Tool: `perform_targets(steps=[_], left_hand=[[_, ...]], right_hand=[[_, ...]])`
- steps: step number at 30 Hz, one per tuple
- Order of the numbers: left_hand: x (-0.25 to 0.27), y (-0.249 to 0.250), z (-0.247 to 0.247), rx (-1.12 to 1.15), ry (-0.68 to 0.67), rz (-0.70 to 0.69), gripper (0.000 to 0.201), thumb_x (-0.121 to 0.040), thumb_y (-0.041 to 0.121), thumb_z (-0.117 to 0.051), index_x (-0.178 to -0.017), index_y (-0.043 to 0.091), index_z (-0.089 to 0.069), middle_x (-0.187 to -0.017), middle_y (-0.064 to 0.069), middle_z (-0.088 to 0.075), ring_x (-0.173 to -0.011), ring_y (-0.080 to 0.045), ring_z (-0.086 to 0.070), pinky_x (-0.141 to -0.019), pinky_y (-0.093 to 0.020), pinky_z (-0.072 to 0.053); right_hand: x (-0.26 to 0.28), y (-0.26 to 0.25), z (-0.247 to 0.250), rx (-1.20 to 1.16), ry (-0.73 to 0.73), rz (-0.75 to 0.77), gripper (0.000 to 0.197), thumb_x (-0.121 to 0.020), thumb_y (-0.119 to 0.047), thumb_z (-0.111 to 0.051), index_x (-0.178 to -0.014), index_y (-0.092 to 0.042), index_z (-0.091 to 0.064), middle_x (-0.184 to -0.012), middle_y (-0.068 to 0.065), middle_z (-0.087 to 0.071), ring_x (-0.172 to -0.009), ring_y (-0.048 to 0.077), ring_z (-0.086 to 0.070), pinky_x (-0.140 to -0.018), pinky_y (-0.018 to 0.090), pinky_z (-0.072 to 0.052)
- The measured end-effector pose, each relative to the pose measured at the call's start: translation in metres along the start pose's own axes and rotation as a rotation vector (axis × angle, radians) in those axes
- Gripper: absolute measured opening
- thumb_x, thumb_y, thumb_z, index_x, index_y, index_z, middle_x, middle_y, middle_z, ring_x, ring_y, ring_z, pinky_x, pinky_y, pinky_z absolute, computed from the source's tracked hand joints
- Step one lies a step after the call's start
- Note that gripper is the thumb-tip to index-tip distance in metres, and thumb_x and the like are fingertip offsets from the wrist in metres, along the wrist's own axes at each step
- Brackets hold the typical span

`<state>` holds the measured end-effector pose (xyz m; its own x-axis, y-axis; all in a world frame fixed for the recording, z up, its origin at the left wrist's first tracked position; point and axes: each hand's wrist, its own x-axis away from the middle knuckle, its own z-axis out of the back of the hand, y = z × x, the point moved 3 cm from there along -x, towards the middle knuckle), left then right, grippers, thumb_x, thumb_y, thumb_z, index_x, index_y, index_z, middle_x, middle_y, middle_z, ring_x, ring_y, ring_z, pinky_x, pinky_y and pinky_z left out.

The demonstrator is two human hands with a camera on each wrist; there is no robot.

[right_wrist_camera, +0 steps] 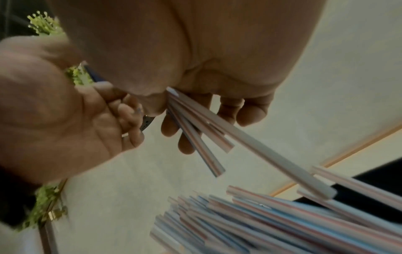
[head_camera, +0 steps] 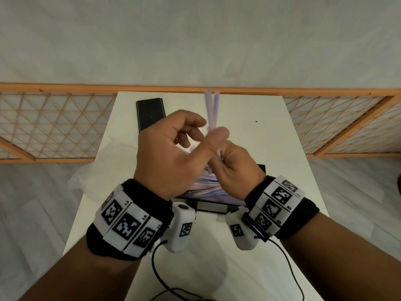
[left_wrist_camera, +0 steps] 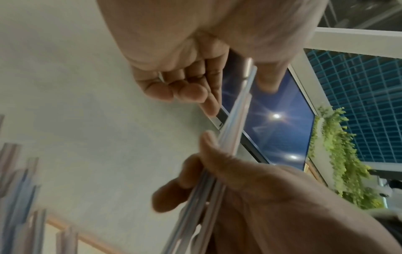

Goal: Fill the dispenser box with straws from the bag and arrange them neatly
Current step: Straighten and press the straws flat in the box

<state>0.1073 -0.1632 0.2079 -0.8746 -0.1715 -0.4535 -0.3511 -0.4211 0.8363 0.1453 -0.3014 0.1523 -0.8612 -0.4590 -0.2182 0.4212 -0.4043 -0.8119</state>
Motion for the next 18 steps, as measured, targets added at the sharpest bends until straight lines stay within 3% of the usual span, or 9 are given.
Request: perform_targets(steps=[1,3,6,8,10,13,16,18], left_hand=[[-0.001,-0.002,0.002,0.099,0.011,0.012,0.036,-0.089,0.045,-0.062,-0.094,0.01,-0.07,-0.077,-0.003,-0.068,-0.069,-0.02,-0.062,-0.065,-0.028,-0.05],[-0.002,-0.011,0.004,0.238,0.039,0.073,0.043,-0.094,0.044,-0.048,-0.097,0.007,-0.068,-0.082,-0.009,-0.068,-0.074,-0.018,-0.063,-0.069,-0.027,-0.048],[-0.001,-0.028,0.001,0.305,0.079,0.236,0.052,-0.092,0.057,-0.038,-0.094,0.016,-0.07,-0.085,-0.013,-0.071,-0.079,-0.03,-0.064,-0.071,-0.035,-0.047],[0.001,-0.037,-0.003,0.34,0.099,0.289,0.055,-0.089,0.062,-0.036,-0.095,0.019,-0.069,-0.087,-0.011,-0.072,-0.081,-0.031,-0.064,-0.073,-0.04,-0.046],[0.003,-0.039,-0.004,0.382,0.125,0.285,0.054,-0.088,0.061,-0.036,-0.101,0.019,-0.066,-0.093,-0.011,-0.071,-0.086,-0.028,-0.065,-0.075,-0.042,-0.046],[0.006,-0.034,-0.004,0.321,0.137,0.142,0.048,-0.094,0.05,-0.035,-0.115,0.015,-0.061,-0.104,-0.011,-0.069,-0.096,-0.024,-0.066,-0.083,-0.04,-0.051],[0.012,-0.029,-0.014,0.121,-0.074,0.011,0.044,-0.098,0.045,-0.038,-0.117,0.014,-0.063,-0.104,0.004,-0.067,-0.098,-0.01,-0.063,-0.085,-0.031,-0.048],[0.018,-0.031,-0.027,-0.071,-0.268,-0.06,0.042,-0.1,0.042,-0.038,-0.102,0.013,-0.068,-0.095,0.007,-0.066,-0.092,-0.012,-0.06,-0.082,-0.035,-0.047]], right_hand=[[0.0,0.001,0.004,0.006,0.03,-0.001,0.043,-0.095,-0.051,-0.038,-0.074,-0.022,-0.061,-0.064,0.009,-0.06,-0.061,0.026,-0.058,-0.059,0.041,-0.047],[-0.001,0.003,0.013,0.008,0.068,-0.038,0.047,-0.098,-0.047,-0.04,-0.083,-0.011,-0.065,-0.074,0.012,-0.066,-0.071,0.028,-0.063,-0.067,0.043,-0.05],[-0.001,0.012,0.025,-0.005,0.074,-0.087,0.037,-0.099,-0.039,-0.043,-0.088,-0.011,-0.066,-0.078,-0.003,-0.069,-0.076,0.01,-0.065,-0.073,0.028,-0.052],[0.003,0.022,0.027,0.019,0.017,-0.115,0.027,-0.1,-0.033,-0.046,-0.086,-0.016,-0.061,-0.073,-0.005,-0.067,-0.069,0.008,-0.063,-0.071,0.031,-0.052],[0.009,0.031,0.022,0.114,-0.084,-0.15,0.023,-0.102,-0.028,-0.048,-0.082,-0.018,-0.056,-0.065,-0.004,-0.059,-0.059,0.013,-0.054,-0.063,0.036,-0.048],[0.023,0.045,0.009,0.248,-0.196,-0.208,0.033,-0.1,-0.037,-0.052,-0.071,-0.02,-0.048,-0.056,-0.006,-0.045,-0.051,0.01,-0.042,-0.055,0.032,-0.034],[0.029,0.052,-0.007,0.356,-0.222,-0.169,0.038,-0.094,-0.048,-0.051,-0.063,-0.025,-0.049,-0.053,-0.006,-0.048,-0.05,0.012,-0.044,-0.054,0.028,-0.034],[0.028,0.05,-0.018,0.375,-0.224,-0.15,0.037,-0.086,-0.048,-0.041,-0.063,-0.022,-0.055,-0.057,-0.001,-0.057,-0.055,0.021,-0.052,-0.056,0.034,-0.044]])
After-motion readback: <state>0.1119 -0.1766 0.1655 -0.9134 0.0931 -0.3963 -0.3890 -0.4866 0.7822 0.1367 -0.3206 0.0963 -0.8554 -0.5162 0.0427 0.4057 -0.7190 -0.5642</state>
